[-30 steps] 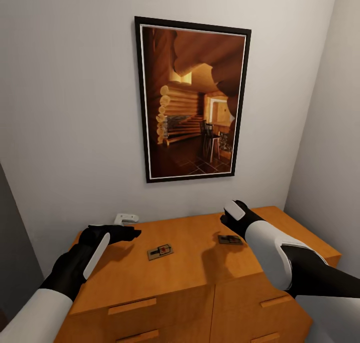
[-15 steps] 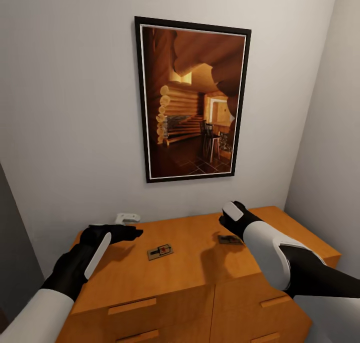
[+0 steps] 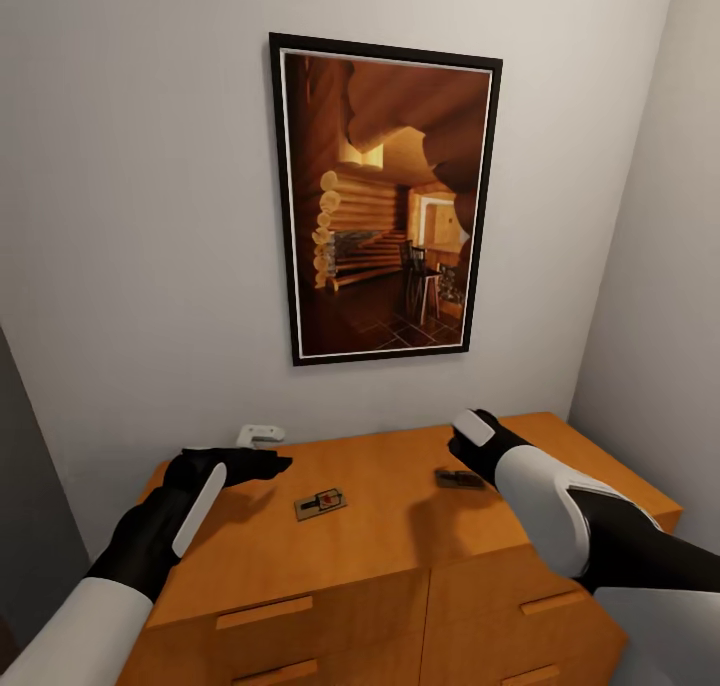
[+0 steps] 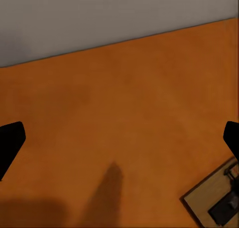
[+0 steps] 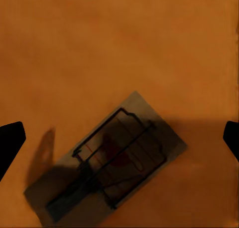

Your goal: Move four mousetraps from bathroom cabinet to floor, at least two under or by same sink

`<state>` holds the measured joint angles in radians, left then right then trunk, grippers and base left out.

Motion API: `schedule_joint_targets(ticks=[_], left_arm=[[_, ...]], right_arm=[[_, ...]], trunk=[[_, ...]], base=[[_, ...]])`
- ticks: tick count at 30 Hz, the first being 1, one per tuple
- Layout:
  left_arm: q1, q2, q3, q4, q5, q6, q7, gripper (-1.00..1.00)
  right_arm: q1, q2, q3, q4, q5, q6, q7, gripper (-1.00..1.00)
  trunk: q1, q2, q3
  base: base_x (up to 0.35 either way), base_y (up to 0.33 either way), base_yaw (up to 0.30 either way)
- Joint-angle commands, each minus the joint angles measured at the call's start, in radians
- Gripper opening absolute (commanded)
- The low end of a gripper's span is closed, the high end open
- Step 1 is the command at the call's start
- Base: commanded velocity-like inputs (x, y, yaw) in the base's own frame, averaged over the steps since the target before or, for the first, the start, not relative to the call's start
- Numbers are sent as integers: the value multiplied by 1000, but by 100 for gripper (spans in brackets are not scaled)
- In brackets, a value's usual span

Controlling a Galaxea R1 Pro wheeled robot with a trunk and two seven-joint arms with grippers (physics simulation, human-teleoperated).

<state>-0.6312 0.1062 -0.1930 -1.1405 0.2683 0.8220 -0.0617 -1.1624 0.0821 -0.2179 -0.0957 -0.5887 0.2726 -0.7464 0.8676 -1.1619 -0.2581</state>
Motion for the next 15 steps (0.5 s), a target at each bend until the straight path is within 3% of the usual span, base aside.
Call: schedule_joint_targets(ticks=[1,15], left_arm=[[-1,0,-1,-1,-2,4,-4,100],[-1,-2,-1,-1,2,3,-4,100]], right_arm=[[0,-2,-8,-3,11,10,-4,100],[0,-10,-6,-14,19,15,-5,100]], trunk=[[0,-1,-1],[0,-1,-1]], base=[[0,0,0],[0,0,0]])
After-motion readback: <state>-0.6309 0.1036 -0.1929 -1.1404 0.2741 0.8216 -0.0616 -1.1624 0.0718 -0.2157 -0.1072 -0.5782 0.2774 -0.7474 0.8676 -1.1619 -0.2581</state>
